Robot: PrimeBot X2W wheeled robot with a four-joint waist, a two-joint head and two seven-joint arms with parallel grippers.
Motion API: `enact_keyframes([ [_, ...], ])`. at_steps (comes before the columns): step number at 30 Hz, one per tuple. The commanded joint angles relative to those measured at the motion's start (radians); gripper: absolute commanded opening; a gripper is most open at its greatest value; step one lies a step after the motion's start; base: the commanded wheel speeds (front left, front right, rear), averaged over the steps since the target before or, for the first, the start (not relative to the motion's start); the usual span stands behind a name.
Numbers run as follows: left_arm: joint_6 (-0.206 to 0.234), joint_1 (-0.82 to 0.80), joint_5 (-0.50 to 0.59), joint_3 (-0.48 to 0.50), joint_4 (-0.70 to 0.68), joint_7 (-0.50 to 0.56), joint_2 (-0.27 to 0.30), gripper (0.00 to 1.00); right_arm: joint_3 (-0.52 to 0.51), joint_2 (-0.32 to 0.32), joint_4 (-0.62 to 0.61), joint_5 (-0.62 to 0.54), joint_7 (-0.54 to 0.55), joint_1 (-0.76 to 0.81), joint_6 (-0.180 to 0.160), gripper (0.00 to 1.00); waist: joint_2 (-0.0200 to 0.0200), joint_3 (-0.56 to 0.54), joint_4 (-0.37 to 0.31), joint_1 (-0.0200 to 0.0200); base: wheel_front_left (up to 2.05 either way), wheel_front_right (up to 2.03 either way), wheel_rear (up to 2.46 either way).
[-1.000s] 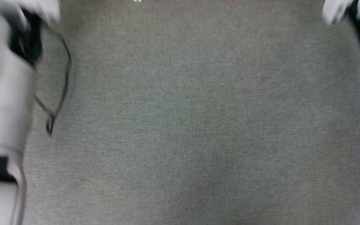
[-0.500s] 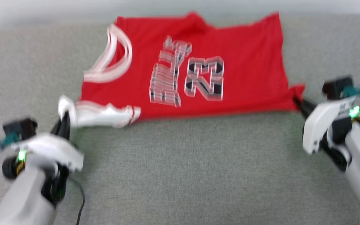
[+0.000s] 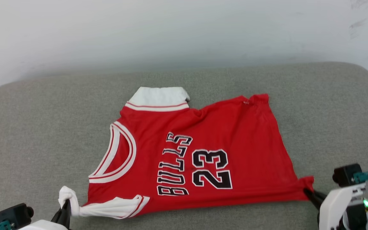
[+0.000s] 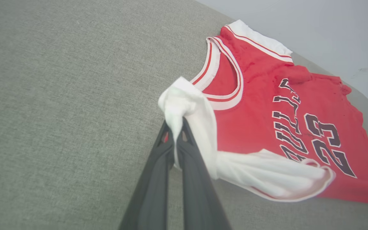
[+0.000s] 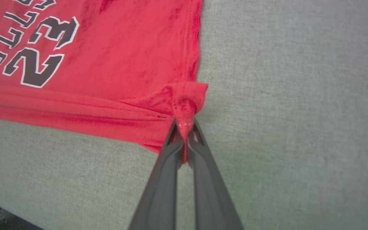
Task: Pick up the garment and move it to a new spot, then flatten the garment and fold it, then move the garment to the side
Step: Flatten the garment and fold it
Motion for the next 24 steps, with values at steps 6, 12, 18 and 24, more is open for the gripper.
enact_keyframes([
  [6, 0.073, 0.067, 0.013, 0.051, -0.145, -0.003, 0.053, 0.00, -0.137, 0.023, -0.189, -0.070, 0.154, 0.158, -0.013, 0.00, 0.0000, -0.014, -0.002, 0.0004, 0.00, 0.00, 0.00],
  [12, 0.039, -0.063, 0.042, 0.000, -0.132, 0.015, 0.034, 0.00, -0.176, 0.082, -0.292, -0.121, 0.256, 0.136, -0.008, 0.00, 0.0000, 0.033, -0.005, 0.0004, 0.00, 0.00, 0.00],
  [18, -0.023, -0.236, 0.075, -0.056, -0.035, 0.023, -0.001, 0.00, -0.163, 0.096, -0.276, -0.141, 0.281, 0.041, -0.008, 0.00, 0.0000, 0.113, -0.011, 0.0004, 0.00, 0.00, 0.00],
  [24, -0.070, -0.356, 0.087, -0.112, 0.092, 0.065, -0.029, 0.00, -0.130, 0.095, -0.197, -0.131, 0.262, -0.050, -0.008, 0.00, 0.0000, 0.180, -0.009, 0.0004, 0.00, 0.00, 0.00],
])
